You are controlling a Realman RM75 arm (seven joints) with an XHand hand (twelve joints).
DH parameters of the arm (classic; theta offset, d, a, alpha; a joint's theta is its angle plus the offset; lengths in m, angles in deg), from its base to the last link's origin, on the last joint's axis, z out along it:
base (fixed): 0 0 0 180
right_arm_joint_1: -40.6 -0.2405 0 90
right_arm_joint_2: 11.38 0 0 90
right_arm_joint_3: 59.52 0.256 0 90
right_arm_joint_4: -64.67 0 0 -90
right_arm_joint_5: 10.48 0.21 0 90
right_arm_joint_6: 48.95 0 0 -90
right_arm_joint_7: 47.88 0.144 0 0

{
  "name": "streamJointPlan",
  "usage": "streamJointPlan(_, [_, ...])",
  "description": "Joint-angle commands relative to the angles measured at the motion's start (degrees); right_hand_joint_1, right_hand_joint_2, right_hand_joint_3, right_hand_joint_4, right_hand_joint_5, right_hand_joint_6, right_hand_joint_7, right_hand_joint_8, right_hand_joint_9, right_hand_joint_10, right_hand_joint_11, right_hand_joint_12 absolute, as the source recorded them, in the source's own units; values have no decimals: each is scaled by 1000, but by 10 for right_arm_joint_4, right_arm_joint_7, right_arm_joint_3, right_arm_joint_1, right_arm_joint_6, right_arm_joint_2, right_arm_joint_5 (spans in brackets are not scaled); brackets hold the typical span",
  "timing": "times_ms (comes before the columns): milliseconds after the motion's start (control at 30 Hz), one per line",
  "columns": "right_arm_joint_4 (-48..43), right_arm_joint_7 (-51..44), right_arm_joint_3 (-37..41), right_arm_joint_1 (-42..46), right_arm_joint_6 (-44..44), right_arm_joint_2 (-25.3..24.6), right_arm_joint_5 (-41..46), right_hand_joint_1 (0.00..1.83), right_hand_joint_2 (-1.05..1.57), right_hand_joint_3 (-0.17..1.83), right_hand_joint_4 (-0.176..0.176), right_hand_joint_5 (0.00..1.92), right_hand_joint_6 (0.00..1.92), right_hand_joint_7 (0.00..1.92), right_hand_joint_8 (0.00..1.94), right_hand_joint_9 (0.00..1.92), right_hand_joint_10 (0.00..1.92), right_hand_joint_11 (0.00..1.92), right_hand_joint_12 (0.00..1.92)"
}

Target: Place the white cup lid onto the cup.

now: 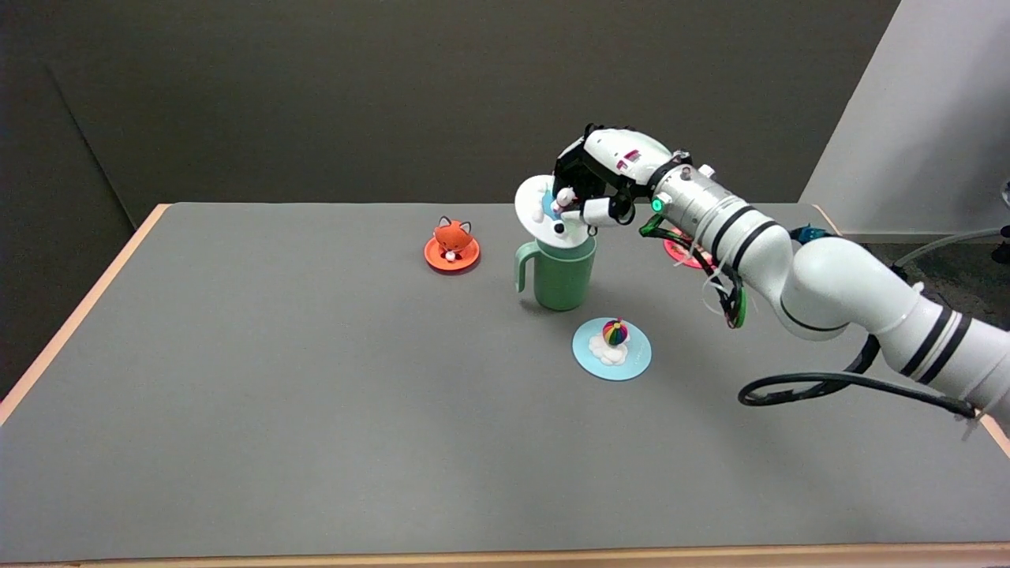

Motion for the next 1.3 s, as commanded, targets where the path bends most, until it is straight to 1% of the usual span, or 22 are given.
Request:
streamJointPlan(33, [-51, -50, -79, -85, 32, 31, 75, 1261, 1060, 99, -176, 964, 987, 1011, 957, 1056, 665, 837, 1168])
streamJointPlan(400, [-69, -50, -88, -85, 33, 39, 86, 1261, 1058, 102, -176, 965, 986, 1012, 956, 1055, 669, 838, 1161])
streamJointPlan(767, [-83, -49, -158, -131, 29, 30, 97, 1261, 1059, 102, -176, 964, 988, 1010, 959, 1055, 666, 839, 1158])
streamJointPlan(1300, [-104, -46, -193, -153, 21, 23, 98, 1261, 1061, 101, -176, 962, 991, 1008, 964, 1055, 664, 836, 1168])
